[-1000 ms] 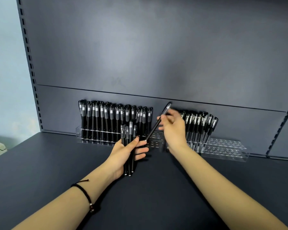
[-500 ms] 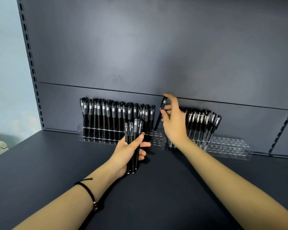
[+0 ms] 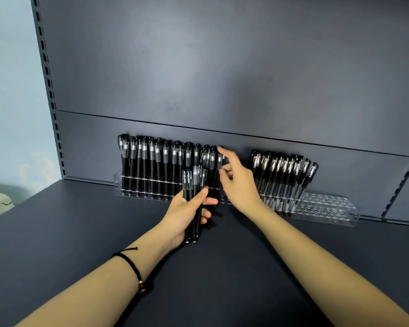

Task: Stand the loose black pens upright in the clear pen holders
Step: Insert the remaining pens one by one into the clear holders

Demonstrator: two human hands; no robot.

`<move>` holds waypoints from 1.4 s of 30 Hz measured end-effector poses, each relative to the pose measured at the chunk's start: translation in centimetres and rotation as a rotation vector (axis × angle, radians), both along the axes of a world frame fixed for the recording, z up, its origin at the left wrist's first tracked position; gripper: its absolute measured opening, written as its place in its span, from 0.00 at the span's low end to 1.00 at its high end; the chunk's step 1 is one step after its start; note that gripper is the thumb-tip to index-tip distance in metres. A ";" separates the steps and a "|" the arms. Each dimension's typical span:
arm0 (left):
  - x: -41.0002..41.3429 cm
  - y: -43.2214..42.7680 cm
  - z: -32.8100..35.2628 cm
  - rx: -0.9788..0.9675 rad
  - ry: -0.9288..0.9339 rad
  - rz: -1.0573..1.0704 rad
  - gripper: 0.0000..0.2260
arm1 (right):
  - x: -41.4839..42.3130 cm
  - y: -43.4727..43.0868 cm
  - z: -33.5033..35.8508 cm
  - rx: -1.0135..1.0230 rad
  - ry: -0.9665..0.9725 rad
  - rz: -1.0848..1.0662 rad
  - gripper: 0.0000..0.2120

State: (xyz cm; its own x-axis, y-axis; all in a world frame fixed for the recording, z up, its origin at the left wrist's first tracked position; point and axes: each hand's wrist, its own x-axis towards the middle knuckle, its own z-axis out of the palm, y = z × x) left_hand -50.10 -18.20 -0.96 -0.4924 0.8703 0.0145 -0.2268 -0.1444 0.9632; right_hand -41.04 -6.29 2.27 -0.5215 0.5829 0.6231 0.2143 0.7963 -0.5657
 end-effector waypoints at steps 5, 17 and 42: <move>0.0 -0.3 0.2 -0.017 0.041 -0.052 0.16 | -0.1 -0.4 2.1 0.041 0.042 -0.114 0.17; 0.1 -0.5 0.2 0.059 -0.081 -0.103 0.11 | 0.9 -2.4 2.5 -0.383 0.247 0.109 0.12; -0.3 -0.2 0.1 0.042 -0.070 -0.057 0.12 | 0.3 2.5 2.4 -0.015 0.004 -0.231 0.17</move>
